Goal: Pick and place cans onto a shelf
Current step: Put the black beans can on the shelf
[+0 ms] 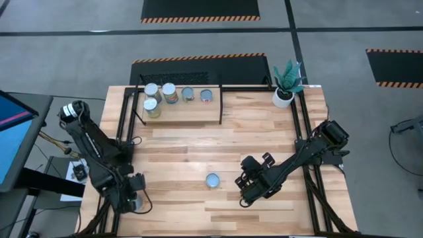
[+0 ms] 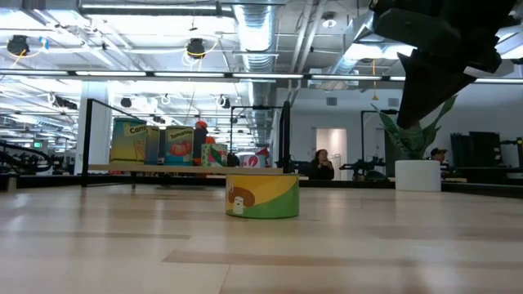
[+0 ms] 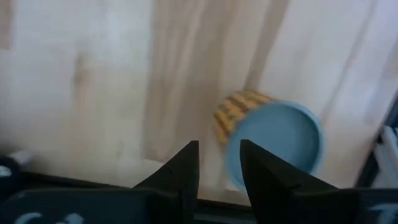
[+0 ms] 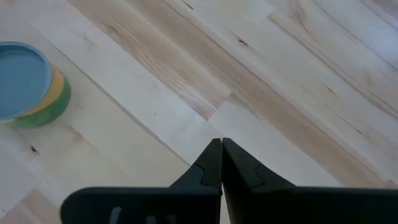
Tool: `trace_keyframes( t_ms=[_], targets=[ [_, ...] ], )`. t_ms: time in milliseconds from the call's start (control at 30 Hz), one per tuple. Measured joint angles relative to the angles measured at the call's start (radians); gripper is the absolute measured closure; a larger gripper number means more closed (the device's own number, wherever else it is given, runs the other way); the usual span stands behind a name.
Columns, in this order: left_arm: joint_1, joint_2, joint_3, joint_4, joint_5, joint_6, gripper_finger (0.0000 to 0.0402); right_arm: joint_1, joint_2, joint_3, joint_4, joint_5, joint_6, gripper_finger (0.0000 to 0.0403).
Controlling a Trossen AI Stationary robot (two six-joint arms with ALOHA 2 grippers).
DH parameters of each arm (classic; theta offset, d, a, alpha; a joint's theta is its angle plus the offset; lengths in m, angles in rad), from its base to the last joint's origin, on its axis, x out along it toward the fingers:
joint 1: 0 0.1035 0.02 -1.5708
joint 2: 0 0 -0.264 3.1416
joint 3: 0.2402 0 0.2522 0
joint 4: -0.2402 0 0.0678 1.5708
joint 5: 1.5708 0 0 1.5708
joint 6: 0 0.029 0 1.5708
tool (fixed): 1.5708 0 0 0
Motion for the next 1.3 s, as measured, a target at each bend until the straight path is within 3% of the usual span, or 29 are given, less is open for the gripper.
trace_keyframes(
  t_ms=[367,767,900,1000,1300],
  targets=[
    [-0.023,0.000,-0.031,0.072,-0.029,-0.067,0.0299,-0.029,0.000,0.000,-0.013,-0.005,-0.053,0.0378],
    [-0.023,-0.005,-0.135,0.211,-0.027,-0.082,0.0300,-0.089,0.000,0.000,-0.011,-0.087,-0.103,0.0378],
    [-0.023,-0.004,-0.139,0.226,-0.033,-0.066,0.0334,-0.092,0.000,0.000,-0.010,-0.088,-0.106,0.0378],
    [-0.021,-0.003,-0.140,0.241,-0.083,-0.022,0.0386,-0.092,0.000,0.000,-0.011,-0.089,-0.108,0.0378],
    [0.119,0.002,-0.127,0.249,-0.322,0.263,0.0400,-0.092,0.000,0.000,-0.013,-0.089,-0.131,0.0378]
  ],
)
